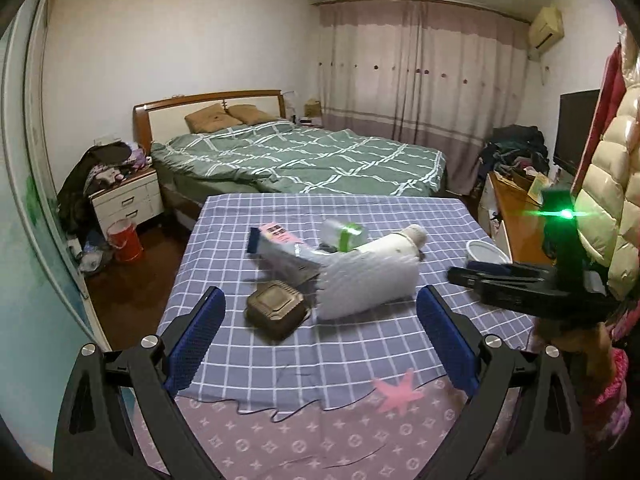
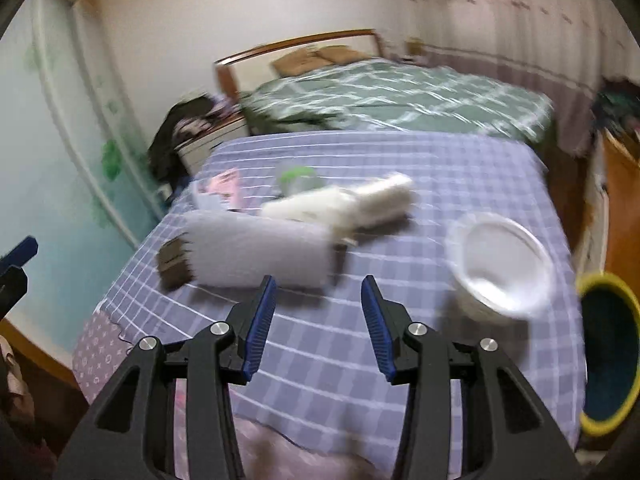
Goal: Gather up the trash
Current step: 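Reach the right gripper to the white foam net sleeve and grasp it, then carry the foam net with the right gripper over the bin and release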
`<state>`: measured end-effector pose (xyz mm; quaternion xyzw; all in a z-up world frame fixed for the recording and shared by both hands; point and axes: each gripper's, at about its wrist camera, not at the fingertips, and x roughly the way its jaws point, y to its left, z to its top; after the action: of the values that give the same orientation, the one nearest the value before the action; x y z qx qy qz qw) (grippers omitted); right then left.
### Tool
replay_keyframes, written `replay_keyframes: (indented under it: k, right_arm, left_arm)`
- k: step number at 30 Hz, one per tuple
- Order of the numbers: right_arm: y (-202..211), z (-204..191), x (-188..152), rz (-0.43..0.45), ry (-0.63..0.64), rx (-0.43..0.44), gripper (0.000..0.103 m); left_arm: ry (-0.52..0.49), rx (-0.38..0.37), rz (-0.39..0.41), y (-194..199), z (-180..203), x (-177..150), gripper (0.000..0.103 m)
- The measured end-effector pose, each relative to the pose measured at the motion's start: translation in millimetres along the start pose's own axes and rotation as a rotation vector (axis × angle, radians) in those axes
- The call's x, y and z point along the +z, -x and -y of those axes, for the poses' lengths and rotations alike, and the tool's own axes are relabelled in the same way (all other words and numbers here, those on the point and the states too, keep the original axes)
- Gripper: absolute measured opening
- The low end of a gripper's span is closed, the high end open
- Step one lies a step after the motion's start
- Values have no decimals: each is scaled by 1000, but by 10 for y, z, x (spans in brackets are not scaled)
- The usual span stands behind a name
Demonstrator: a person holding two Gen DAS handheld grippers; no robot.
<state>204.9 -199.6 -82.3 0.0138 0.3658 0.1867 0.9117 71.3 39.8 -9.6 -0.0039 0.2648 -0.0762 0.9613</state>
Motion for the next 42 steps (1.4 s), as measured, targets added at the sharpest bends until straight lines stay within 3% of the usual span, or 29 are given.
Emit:
replay_keyframes:
  k: [9, 12, 16, 21, 24, 26, 28, 42]
  right_arm:
    - [-471, -711, 361, -53, 261, 111, 43]
    - [-595, -867, 389, -72, 361, 108, 43]
    - [-736, -969, 448, -92, 477, 96, 59]
    - [-932, -904, 452, -164, 542, 84, 60]
    - [-978, -814, 384, -202, 536, 90, 51]
    - [-962, -750, 339, -219, 514, 89, 18]
    - [-910, -721, 290, -219, 498, 109, 13]
    - [215, -195, -6, -24, 204, 193, 10]
  left_arm:
    - [48, 41, 28, 144, -296, -16, 95]
    - [58, 47, 19, 141, -346, -39, 95]
    - [57, 47, 10, 125, -341, -55, 95]
    - [54, 32, -2, 88, -291, -54, 95]
    - [53, 27, -8, 65, -253, -50, 95]
    - [54, 26, -11, 48, -240, -55, 95]
    - [56, 21, -16, 29, -227, -62, 95]
    - [38, -34, -52, -146, -54, -100, 95]
